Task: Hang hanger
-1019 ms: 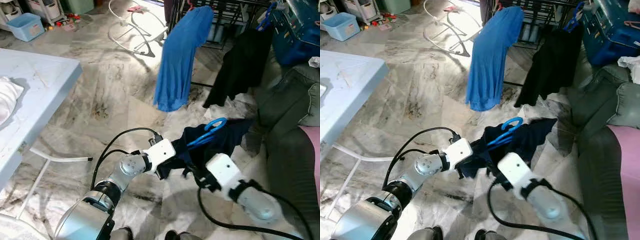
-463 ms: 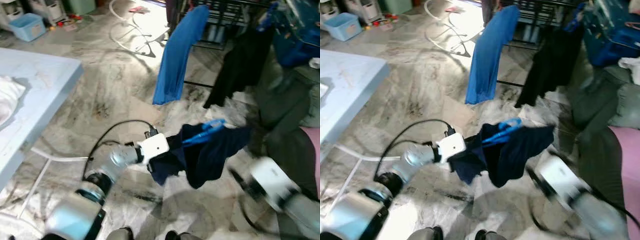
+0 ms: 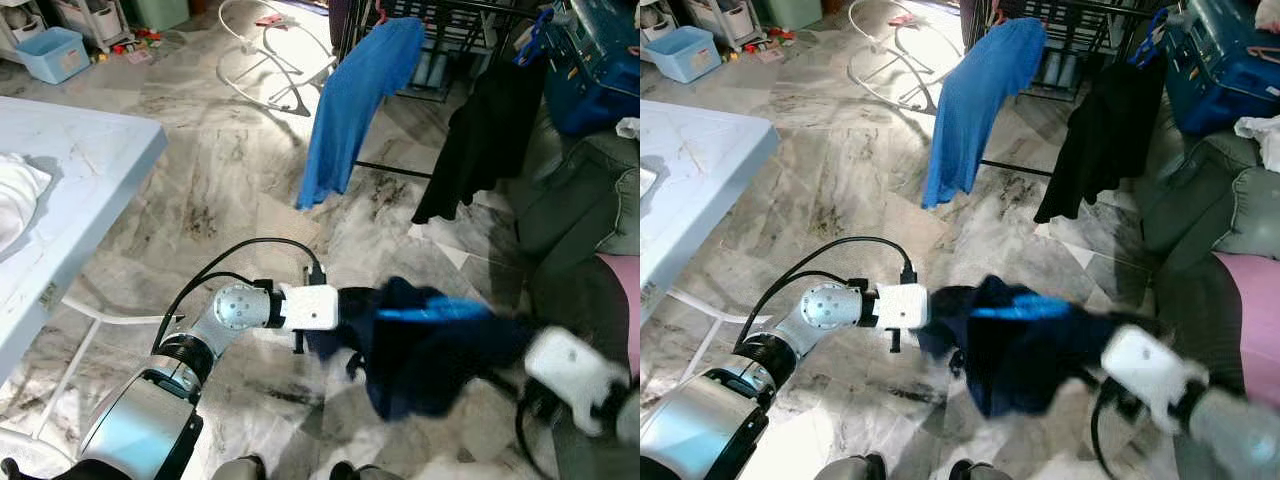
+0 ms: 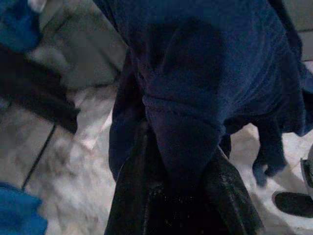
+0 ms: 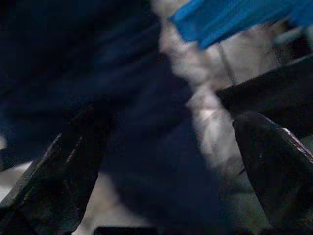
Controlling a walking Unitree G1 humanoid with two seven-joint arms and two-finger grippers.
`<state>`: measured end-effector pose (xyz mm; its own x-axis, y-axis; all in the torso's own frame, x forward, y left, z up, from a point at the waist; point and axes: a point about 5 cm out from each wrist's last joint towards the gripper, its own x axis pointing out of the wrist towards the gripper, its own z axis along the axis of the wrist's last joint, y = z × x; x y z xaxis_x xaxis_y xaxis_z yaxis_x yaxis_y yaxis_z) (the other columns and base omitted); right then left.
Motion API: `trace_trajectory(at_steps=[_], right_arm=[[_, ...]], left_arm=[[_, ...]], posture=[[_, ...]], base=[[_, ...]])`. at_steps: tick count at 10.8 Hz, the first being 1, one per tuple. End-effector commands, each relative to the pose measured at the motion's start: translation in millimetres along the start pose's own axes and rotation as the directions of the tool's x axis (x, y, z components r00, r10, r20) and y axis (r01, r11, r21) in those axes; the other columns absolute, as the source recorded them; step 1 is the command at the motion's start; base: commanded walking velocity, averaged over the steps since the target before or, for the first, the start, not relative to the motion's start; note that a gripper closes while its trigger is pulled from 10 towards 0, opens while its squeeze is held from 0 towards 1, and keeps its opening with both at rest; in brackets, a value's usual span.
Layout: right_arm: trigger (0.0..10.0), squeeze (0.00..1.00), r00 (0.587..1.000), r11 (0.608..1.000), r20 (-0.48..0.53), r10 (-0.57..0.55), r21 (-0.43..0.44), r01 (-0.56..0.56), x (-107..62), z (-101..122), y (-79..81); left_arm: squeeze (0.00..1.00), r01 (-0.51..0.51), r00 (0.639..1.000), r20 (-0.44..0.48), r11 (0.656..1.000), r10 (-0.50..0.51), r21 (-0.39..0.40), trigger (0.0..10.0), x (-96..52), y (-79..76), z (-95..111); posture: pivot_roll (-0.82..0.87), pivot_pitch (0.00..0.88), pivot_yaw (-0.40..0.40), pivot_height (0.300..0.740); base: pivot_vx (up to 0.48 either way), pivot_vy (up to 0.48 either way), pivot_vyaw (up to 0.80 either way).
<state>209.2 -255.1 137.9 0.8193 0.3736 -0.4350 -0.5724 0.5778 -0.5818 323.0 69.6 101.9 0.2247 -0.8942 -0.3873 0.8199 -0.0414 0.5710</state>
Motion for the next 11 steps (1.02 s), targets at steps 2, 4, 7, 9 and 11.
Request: trace_trajectory(at_steps=[2,4,7,9,11], right_arm=[[10.0,0.00,0.996,0.996,-0.002,0.084,-0.009,-0.084,4.8,1,3.2],[10.0,0.00,0.992,0.991,-0.010,0.128,0.045,-0.128,8.3,-6,5.4],[0.0,0.00,0.965,0.967,-0.090,0.244,0.096,-0.236,0.6,-24,14.6],[0.0,0.00,0.963,0.967,-0.110,0.248,0.094,-0.238,-1.6,-28,13.9],[0.0,0.00,0.965,0.969,-0.111,0.237,0.093,-0.228,-2.6,-29,13.2]], left_arm=[[0.00,0.034,0.994,0.104,0.997,-0.040,0.063,0.0,9.5,-5.4,15],[0.00,0.031,0.989,0.145,0.997,-0.042,0.076,0.0,11.3,-3.1,21],[0.00,0.031,0.988,0.151,0.996,-0.042,0.079,0.0,11.5,-1.8,22],[0.00,0.040,0.986,0.157,0.996,-0.052,0.080,0.0,12.0,-4.9,22],[0.00,0.045,0.986,0.157,0.995,-0.058,0.085,0.0,12.2,-5.3,22]], posture=[[0.04,0.148,-0.087,0.740],[0.04,0.151,-0.092,0.740],[0.04,0.152,-0.093,0.740],[0.04,0.152,-0.091,0.740],[0.04,0.153,-0.091,0.740]], base=[[0.000,0.000,0.00],[0.000,0.000,0.00],[0.000,0.000,0.00],[0.000,0.000,0.00],[0.000,0.000,0.00]])
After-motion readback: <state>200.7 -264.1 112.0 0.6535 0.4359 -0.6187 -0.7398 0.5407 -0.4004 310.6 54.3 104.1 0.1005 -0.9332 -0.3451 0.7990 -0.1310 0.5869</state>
